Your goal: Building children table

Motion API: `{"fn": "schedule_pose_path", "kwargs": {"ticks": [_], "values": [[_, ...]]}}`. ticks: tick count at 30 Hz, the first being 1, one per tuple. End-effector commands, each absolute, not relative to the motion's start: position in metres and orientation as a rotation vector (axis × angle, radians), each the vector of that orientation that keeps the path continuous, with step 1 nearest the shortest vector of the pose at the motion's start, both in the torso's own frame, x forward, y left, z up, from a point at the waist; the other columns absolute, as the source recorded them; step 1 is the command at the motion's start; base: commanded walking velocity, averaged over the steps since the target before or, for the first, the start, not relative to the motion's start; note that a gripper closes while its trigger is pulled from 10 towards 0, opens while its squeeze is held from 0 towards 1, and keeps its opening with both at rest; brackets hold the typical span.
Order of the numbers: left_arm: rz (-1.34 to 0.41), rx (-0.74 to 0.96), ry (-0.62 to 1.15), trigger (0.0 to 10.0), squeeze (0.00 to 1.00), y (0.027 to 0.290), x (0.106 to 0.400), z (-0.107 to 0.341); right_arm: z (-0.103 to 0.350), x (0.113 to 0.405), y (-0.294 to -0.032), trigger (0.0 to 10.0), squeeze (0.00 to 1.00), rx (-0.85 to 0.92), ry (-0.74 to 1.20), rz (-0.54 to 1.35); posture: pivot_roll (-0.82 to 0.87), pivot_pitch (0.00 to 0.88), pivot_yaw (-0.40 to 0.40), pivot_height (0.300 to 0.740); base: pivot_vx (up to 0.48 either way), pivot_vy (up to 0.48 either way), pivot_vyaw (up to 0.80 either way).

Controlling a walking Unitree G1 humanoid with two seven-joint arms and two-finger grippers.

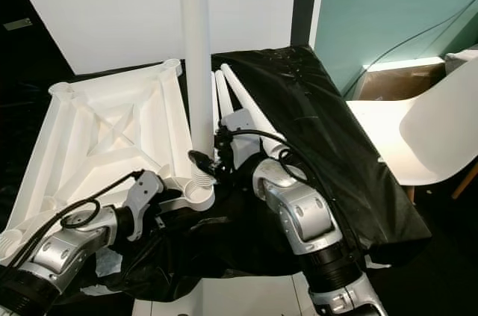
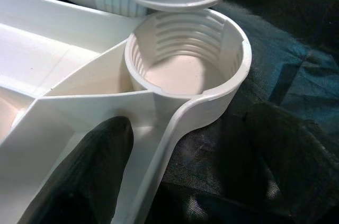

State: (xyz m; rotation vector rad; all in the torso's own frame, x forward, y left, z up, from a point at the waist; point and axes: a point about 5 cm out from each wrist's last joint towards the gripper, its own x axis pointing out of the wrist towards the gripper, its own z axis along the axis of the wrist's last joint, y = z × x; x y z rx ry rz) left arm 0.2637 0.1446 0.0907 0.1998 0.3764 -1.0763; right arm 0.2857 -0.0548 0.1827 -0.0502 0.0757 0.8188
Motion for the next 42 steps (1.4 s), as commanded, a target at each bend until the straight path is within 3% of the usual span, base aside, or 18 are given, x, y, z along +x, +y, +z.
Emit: {"fn": "schedule_pose_path", "kwargs": {"ticks": [1, 32, 42], "values": [[-1.271, 0.177, 0.405, 10.0, 0.00, 0.134, 0.256, 0.088, 0.184, 0.284, -0.056, 10.0, 0.00, -0.050, 0.076, 0.828, -0.10, 0.000, 0.072, 0.740, 0.000, 0.000, 0.00], [-1.287, 0.160, 0.343, 10.0, 0.00, 0.112, 0.260, 0.088, 0.179, 0.280, -0.053, 10.0, 0.00, -0.065, 0.104, 0.893, -0.09, 0.000, 0.076, 0.740, 0.000, 0.000, 0.00], [-1.260, 0.164, 0.320, 10.0, 0.00, 0.110, 0.264, 0.090, 0.167, 0.278, -0.063, 10.0, 0.00, -0.147, 0.139, 0.890, -0.10, 0.000, 0.075, 0.740, 0.000, 0.000, 0.00]]}}
